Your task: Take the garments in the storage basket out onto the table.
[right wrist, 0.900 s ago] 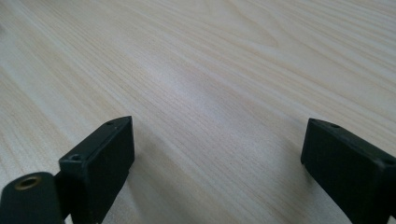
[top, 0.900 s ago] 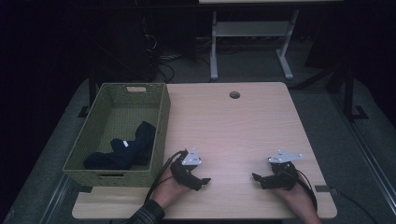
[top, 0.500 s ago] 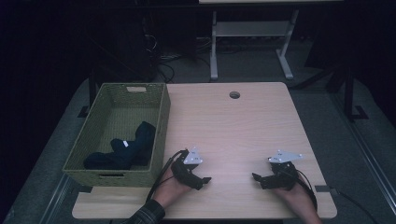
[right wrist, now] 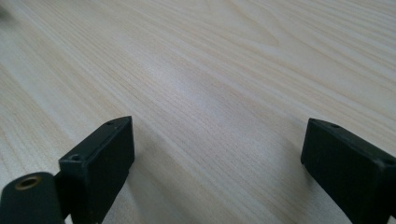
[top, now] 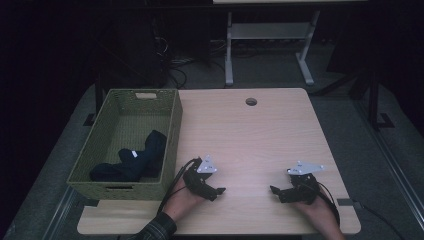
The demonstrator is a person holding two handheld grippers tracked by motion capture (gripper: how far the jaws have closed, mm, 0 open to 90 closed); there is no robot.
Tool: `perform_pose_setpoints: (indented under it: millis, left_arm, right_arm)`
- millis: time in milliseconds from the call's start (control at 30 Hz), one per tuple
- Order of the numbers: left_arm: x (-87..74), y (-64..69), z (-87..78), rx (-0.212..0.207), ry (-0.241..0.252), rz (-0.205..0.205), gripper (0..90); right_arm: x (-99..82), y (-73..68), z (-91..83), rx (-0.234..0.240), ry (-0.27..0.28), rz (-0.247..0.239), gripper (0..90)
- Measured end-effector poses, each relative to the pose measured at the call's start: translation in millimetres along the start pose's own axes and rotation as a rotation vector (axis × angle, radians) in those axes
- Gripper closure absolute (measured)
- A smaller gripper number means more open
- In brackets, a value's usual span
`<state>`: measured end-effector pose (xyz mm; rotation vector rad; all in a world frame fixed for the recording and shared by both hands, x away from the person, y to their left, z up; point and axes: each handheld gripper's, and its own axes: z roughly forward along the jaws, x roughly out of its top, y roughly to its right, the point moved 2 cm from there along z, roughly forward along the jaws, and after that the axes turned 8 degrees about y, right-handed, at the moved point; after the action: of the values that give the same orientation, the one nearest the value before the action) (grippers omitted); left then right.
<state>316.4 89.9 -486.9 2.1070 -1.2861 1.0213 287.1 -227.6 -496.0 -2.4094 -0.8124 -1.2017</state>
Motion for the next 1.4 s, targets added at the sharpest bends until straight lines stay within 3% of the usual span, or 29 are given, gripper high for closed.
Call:
perform_pose_setpoints:
  millis: [400, 733, 1067, 1400]
  left_arm:
    - [9.6, -2.9, -5.9, 0.002, 0.022, -0.007, 14.2]
    - [15.7, -3.6, -8.3, -0.011, 0.009, 0.005, 14.7]
    - [21.6, -4.3, -12.6, -0.020, 0.014, -0.025, 14.6]
    - [25.9, -5.9, -16.0, -0.030, 0.006, -0.023, 14.7]
  right_arm:
    - [0.0, 0.0, 0.1, 0.000, 0.000, 0.000, 9.3]
    - [0.0, 0.0, 0.1, 0.000, 0.001, 0.000, 9.3]
    - [0.0, -0.1, 0.1, 0.000, 0.001, 0.000, 9.3]
    - [0.0, -0.1, 0.0, 0.000, 0.000, 0.000, 9.3]
